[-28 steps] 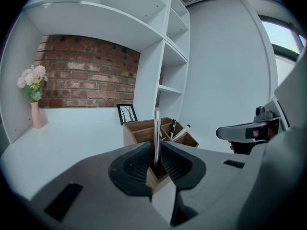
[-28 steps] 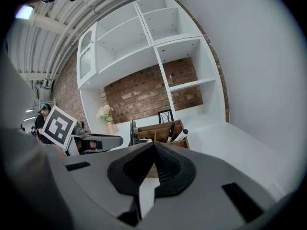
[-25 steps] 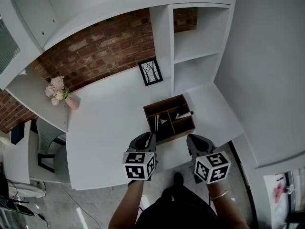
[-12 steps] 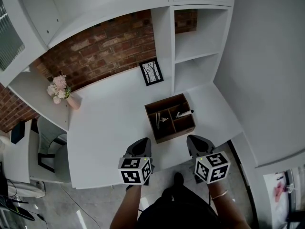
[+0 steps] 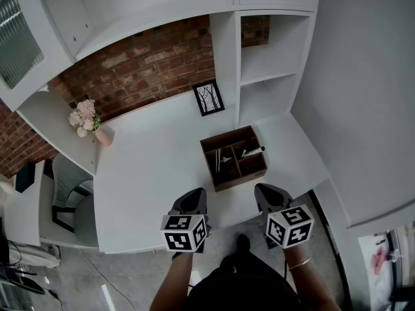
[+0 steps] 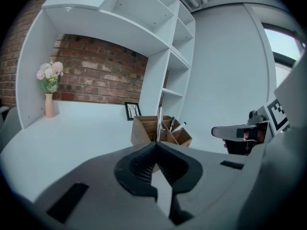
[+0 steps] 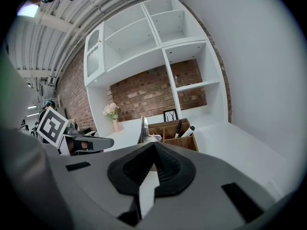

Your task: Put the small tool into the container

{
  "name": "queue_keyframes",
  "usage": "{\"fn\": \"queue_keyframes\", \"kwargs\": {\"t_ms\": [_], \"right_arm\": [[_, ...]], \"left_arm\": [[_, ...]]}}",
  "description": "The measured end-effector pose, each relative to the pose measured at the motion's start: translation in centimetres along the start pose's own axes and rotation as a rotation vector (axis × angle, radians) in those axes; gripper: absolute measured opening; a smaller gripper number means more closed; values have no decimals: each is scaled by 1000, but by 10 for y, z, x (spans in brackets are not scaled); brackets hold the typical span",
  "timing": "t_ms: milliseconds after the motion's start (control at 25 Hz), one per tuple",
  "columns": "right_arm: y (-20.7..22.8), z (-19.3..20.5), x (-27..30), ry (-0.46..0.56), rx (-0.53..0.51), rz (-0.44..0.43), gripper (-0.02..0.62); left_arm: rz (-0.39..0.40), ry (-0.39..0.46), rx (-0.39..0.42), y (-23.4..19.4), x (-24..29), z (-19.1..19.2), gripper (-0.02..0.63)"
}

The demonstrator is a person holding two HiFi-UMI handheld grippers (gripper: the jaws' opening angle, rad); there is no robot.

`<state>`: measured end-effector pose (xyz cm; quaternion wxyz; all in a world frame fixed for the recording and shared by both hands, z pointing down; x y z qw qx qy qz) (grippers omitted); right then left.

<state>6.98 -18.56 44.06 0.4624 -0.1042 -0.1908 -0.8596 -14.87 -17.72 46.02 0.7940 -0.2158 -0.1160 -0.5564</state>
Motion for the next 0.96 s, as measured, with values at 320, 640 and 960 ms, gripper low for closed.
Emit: {"fn": "queue_keyframes", "kwargs": {"t_ms": [320, 640, 960], "right_arm": [[-10, 7, -7, 1, -10, 6, 5], [-19, 10, -12, 6, -21, 1, 5], [-23, 10, -19, 14, -26, 6, 5]], "left_arm": [[-2, 11, 3, 0, -15, 1, 9], [-5, 17, 9, -1, -25, 3, 9], [-9, 18, 1, -1, -35, 5, 9]]}}
Point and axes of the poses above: the fingertips, and each gripper's own axes: x forward along the fingers, y to its right, z out of its underside, the point moved 7 cm from there along -x, backward along the fingers
